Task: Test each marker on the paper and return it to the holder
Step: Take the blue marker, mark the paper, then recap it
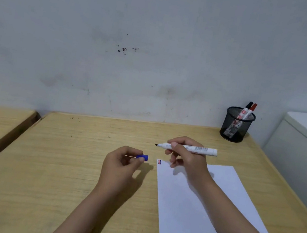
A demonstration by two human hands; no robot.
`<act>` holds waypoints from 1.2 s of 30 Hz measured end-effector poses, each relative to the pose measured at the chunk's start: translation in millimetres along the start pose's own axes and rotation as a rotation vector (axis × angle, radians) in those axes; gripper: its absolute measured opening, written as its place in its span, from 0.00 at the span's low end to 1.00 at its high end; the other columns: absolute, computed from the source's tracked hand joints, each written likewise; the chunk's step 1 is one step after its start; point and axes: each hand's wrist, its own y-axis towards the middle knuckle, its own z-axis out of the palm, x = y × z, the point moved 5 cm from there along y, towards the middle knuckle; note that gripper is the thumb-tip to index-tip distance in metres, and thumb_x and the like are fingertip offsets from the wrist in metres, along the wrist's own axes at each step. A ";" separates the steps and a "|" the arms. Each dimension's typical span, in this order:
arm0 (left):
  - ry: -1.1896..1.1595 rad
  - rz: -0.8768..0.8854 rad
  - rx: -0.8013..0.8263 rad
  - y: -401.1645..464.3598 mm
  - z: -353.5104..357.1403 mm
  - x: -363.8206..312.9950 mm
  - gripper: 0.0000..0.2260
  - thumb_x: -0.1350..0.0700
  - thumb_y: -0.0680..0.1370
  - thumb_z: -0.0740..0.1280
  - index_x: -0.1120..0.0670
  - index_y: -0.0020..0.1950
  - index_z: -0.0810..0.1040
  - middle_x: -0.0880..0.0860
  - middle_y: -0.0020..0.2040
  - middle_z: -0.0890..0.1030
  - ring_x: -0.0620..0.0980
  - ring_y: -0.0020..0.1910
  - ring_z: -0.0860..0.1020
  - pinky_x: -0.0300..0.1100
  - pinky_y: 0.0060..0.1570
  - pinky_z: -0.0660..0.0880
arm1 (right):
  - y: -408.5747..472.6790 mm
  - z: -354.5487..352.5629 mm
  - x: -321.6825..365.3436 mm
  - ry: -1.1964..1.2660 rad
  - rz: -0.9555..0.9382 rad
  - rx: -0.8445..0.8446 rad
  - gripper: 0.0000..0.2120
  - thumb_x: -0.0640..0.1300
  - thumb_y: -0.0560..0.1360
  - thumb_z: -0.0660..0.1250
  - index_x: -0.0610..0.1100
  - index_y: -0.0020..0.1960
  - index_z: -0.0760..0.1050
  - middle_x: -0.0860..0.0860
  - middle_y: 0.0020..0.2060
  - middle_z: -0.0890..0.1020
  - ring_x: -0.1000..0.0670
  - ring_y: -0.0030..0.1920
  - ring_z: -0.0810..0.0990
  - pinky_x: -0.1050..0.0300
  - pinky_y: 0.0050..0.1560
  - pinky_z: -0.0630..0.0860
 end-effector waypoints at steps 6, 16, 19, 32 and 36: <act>-0.332 -0.122 0.130 -13.0 -5.8 -22.3 0.06 0.67 0.71 0.70 0.57 0.45 0.81 0.56 0.42 0.83 0.50 0.44 0.83 0.42 0.51 0.77 | -23.9 8.9 31.9 -0.002 -0.060 0.060 0.06 0.39 0.67 0.65 0.39 0.34 0.79 0.46 0.26 0.81 0.49 0.27 0.77 0.59 0.25 0.72; -0.301 0.013 0.245 -51.1 -3.2 -70.2 0.06 0.61 0.65 0.74 0.53 0.40 0.84 0.52 0.38 0.84 0.53 0.45 0.79 0.48 0.52 0.74 | -54.3 21.1 74.5 -0.065 -0.169 0.181 0.07 0.39 0.68 0.66 0.35 0.37 0.78 0.46 0.28 0.82 0.50 0.26 0.77 0.58 0.25 0.72; -0.323 0.061 0.226 -61.7 -4.4 -81.9 0.06 0.62 0.66 0.74 0.54 0.40 0.84 0.53 0.37 0.85 0.53 0.44 0.81 0.46 0.51 0.76 | -66.4 21.4 85.5 -0.046 -0.166 0.245 0.06 0.40 0.68 0.69 0.36 0.40 0.80 0.46 0.29 0.83 0.51 0.27 0.77 0.57 0.26 0.74; -0.259 0.519 0.019 -104.8 6.6 -125.7 0.05 0.61 0.65 0.73 0.58 0.40 0.84 0.53 0.37 0.85 0.49 0.38 0.82 0.34 0.40 0.76 | -92.7 25.2 97.9 0.410 -0.112 0.209 0.11 0.46 0.64 0.78 0.41 0.40 0.81 0.49 0.27 0.79 0.53 0.26 0.72 0.62 0.29 0.73; -0.159 0.492 -0.007 -97.9 16.0 -116.0 0.05 0.66 0.68 0.73 0.57 0.41 0.84 0.53 0.39 0.85 0.49 0.39 0.83 0.35 0.42 0.77 | -90.4 12.2 95.1 0.172 -0.119 0.095 0.10 0.49 0.69 0.72 0.42 0.41 0.80 0.52 0.26 0.79 0.53 0.26 0.72 0.61 0.30 0.74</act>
